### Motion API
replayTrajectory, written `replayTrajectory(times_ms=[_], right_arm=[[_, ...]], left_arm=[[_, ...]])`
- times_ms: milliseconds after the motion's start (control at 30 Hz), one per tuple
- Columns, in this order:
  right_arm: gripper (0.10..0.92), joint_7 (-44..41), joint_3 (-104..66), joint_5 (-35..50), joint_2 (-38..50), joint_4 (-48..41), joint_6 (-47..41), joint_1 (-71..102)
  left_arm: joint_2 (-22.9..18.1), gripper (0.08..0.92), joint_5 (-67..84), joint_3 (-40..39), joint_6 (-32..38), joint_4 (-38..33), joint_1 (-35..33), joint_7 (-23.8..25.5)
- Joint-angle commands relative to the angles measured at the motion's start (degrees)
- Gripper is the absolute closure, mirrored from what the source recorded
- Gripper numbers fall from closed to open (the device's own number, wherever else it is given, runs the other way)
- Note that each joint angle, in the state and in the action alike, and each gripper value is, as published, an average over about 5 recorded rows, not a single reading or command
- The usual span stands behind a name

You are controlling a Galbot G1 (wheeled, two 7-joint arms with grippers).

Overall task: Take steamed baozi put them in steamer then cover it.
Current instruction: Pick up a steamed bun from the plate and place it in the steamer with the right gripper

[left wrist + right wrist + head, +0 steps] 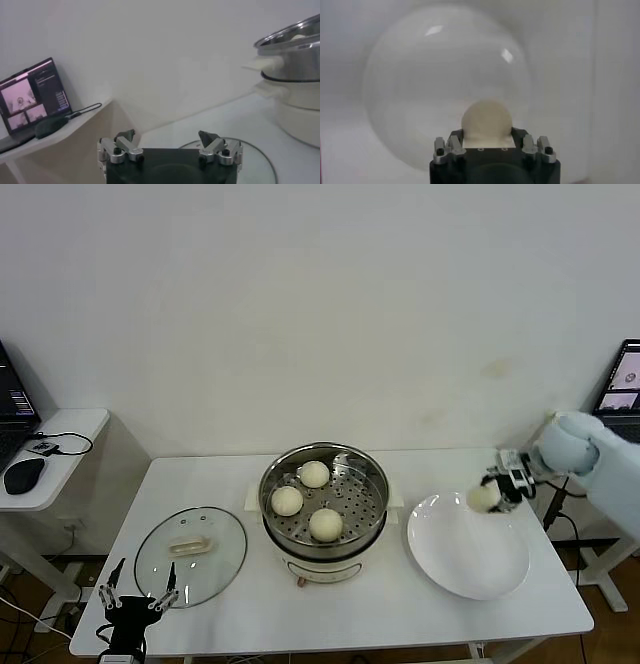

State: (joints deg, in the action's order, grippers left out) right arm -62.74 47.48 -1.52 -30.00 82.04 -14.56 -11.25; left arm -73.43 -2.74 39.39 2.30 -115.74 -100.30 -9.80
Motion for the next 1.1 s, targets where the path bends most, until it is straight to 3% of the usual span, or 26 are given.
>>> replayTrajectory(times_ms=[33,267,433,1100], right_arm=[[0.406,3.2,23.4,19.8,-8.2,7.5,-8.2,-30.4],[0.406,9.4,27.3,31.3,-19.9,7.4,-15.5,-32.5],[0.403,13.3,26.5,34.6,-25.0,6.2,-20.6,-27.8],[0.397,15.5,25.5,25.2,-31.0,-3.2,-23.7,-14.4]], left_arm=[[0.1,0.177,0.2,0.1,-0.1,-0.1,0.2,0.0],[0.1,0.177,0.2,0.1,-0.1,-0.2,0.3,0.1],[-0.1,0.177,0.4,0.4,-0.1,-0.3,0.4,0.1],[-0.4,0.177,1.3,1.1,-0.1,0.7,1.3,0.0]])
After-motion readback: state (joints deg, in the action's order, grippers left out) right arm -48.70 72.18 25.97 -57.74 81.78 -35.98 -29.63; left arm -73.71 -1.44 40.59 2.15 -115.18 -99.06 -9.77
